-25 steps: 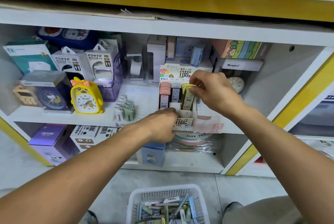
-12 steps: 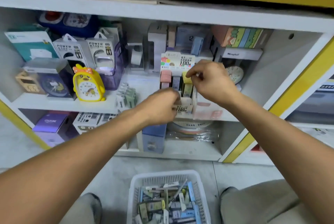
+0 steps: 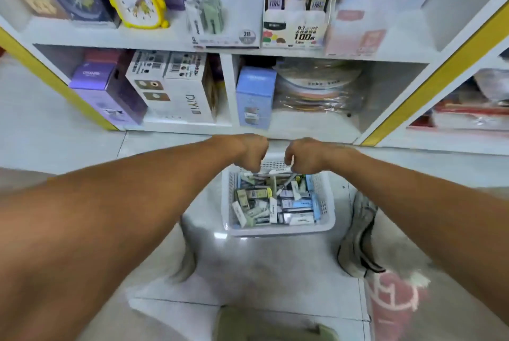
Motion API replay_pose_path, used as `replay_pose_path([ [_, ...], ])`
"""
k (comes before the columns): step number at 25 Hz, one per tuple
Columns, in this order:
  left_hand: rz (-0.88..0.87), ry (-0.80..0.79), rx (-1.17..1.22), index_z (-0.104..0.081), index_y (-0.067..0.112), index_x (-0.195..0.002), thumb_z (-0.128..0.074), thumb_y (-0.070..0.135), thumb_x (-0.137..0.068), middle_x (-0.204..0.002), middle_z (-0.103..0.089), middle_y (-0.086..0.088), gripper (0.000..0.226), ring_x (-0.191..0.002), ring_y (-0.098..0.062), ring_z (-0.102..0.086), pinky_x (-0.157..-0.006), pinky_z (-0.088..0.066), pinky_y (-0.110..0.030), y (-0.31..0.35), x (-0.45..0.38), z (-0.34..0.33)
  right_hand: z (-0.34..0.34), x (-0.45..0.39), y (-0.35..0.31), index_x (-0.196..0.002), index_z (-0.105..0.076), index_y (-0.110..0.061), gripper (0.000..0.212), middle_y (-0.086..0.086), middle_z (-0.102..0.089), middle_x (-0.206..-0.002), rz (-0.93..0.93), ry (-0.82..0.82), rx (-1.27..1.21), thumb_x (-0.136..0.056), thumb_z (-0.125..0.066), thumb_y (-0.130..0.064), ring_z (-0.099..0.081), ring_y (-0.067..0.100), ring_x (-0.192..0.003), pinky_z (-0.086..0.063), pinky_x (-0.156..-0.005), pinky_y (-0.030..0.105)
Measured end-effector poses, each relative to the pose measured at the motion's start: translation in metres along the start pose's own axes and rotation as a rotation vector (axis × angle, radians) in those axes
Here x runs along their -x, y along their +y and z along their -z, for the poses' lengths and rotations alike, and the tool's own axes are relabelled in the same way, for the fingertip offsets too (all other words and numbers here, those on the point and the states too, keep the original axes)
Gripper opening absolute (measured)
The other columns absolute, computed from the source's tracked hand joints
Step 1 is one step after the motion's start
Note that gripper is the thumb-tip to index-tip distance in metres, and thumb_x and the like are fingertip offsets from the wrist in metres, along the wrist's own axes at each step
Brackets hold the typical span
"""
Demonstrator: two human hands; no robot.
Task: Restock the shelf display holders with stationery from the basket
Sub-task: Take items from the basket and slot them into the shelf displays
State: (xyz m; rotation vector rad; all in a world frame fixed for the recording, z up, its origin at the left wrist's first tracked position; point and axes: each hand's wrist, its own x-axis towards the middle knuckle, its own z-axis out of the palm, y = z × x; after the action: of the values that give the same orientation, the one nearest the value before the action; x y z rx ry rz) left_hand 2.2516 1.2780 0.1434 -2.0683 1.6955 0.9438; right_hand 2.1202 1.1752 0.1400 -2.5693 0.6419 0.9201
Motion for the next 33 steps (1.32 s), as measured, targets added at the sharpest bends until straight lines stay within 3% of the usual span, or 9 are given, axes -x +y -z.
replay_pose_path([
  [4, 0.029, -0.103, 0.032, -0.059, 0.008, -0.091, -0.071, 0.022, -0.084, -0.104, -0.065, -0.016, 0.02, -0.085, -0.027, -0.058, -0.078, -0.052, -0.035, 0.0, -0.028, -0.089, -0.097, -0.025, 0.025, -0.129, -0.058, -0.006, 0.037, 0.016, -0.057, -0.133, -0.076, -0.087, -0.037, -0.092, -0.059, -0.011, -0.055, 0.032, -0.12, -0.049, -0.098, 0.035],
  [8, 0.032, -0.072, 0.111, -0.057, 0.001, -0.117, -0.077, 0.021, -0.078, -0.117, -0.063, -0.017, 0.048, -0.104, -0.03, -0.059, -0.079, -0.051, -0.034, -0.002, -0.053, -0.144, -0.151, -0.03, 0.044, -0.13, -0.046, -0.013, 0.045, 0.009, -0.05, -0.131, -0.15, -0.109, 0.038, -0.09, -0.065, -0.02, -0.058, 0.03, -0.116, -0.054, -0.084, 0.041],
  [10, 0.047, -0.049, 0.073, -0.046, 0.0, -0.134, -0.08, 0.025, -0.074, -0.132, -0.052, -0.019, 0.073, -0.124, -0.033, -0.047, -0.097, -0.048, -0.042, 0.004, -0.065, -0.161, -0.166, -0.033, 0.044, -0.136, -0.039, -0.016, 0.06, 0.007, -0.044, -0.136, -0.18, -0.085, 0.042, -0.087, -0.072, -0.025, -0.055, 0.029, -0.12, -0.051, -0.079, 0.042],
  [12, 0.062, -0.01, -0.01, -0.035, 0.001, -0.143, -0.079, 0.028, -0.074, -0.142, -0.043, -0.019, 0.087, -0.134, -0.035, -0.036, -0.109, -0.039, -0.048, 0.011, -0.074, -0.175, -0.175, -0.039, 0.044, -0.144, -0.031, -0.017, 0.077, 0.006, -0.04, -0.143, -0.174, -0.016, 0.019, -0.083, -0.078, -0.025, -0.048, 0.029, -0.128, -0.053, -0.087, 0.044],
  [15, 0.069, 0.092, -0.103, -0.035, 0.001, -0.142, -0.079, 0.033, -0.072, -0.14, -0.044, -0.017, 0.089, -0.131, -0.034, -0.038, -0.114, -0.029, -0.046, 0.017, -0.084, -0.187, -0.183, -0.048, 0.048, -0.152, -0.022, -0.019, 0.094, 0.004, -0.034, -0.152, -0.118, 0.052, 0.0, -0.079, -0.082, -0.025, -0.041, 0.028, -0.135, -0.052, -0.097, 0.045],
  [20, 0.119, 0.118, -0.05, -0.038, 0.001, -0.137, -0.081, 0.047, -0.07, -0.134, -0.046, -0.019, 0.092, -0.125, -0.035, -0.042, -0.109, -0.034, -0.047, 0.022, -0.103, -0.189, -0.19, -0.059, 0.061, -0.159, -0.004, -0.023, 0.119, 0.003, -0.017, -0.164, -0.072, 0.034, -0.059, -0.073, -0.086, -0.03, -0.027, 0.028, -0.147, -0.04, -0.113, 0.046],
  [22, 0.146, 0.101, 0.004, -0.036, 0.0, -0.139, -0.082, 0.042, -0.072, -0.136, -0.044, -0.019, 0.091, -0.125, -0.035, -0.042, -0.105, -0.039, -0.047, 0.02, -0.108, -0.192, -0.192, -0.064, 0.062, -0.158, 0.0, -0.023, 0.125, 0.003, -0.015, -0.165, -0.069, 0.048, -0.046, -0.07, -0.088, -0.033, -0.027, 0.028, -0.148, -0.038, -0.114, 0.045],
  [29, 0.142, 0.077, 0.07, -0.042, 0.001, -0.13, -0.083, 0.016, -0.068, -0.126, -0.049, -0.021, 0.076, -0.106, -0.037, -0.059, -0.084, -0.052, -0.043, 0.017, -0.108, -0.19, -0.198, -0.068, 0.062, -0.156, -0.006, -0.022, 0.123, 0.003, -0.048, -0.141, -0.054, 0.148, 0.043, -0.067, -0.088, -0.044, -0.047, 0.027, -0.131, -0.04, -0.106, 0.044],
  [33, 0.078, 0.105, 0.034, -0.049, 0.004, -0.122, -0.074, 0.005, -0.074, -0.1, -0.062, -0.012, 0.054, -0.093, -0.031, -0.064, -0.072, -0.053, -0.039, 0.011, -0.109, -0.179, -0.202, -0.066, 0.061, -0.158, -0.005, -0.022, 0.117, 0.003, -0.049, -0.145, -0.048, 0.158, 0.017, -0.074, -0.084, -0.043, -0.046, 0.026, -0.134, -0.035, -0.111, 0.042],
])
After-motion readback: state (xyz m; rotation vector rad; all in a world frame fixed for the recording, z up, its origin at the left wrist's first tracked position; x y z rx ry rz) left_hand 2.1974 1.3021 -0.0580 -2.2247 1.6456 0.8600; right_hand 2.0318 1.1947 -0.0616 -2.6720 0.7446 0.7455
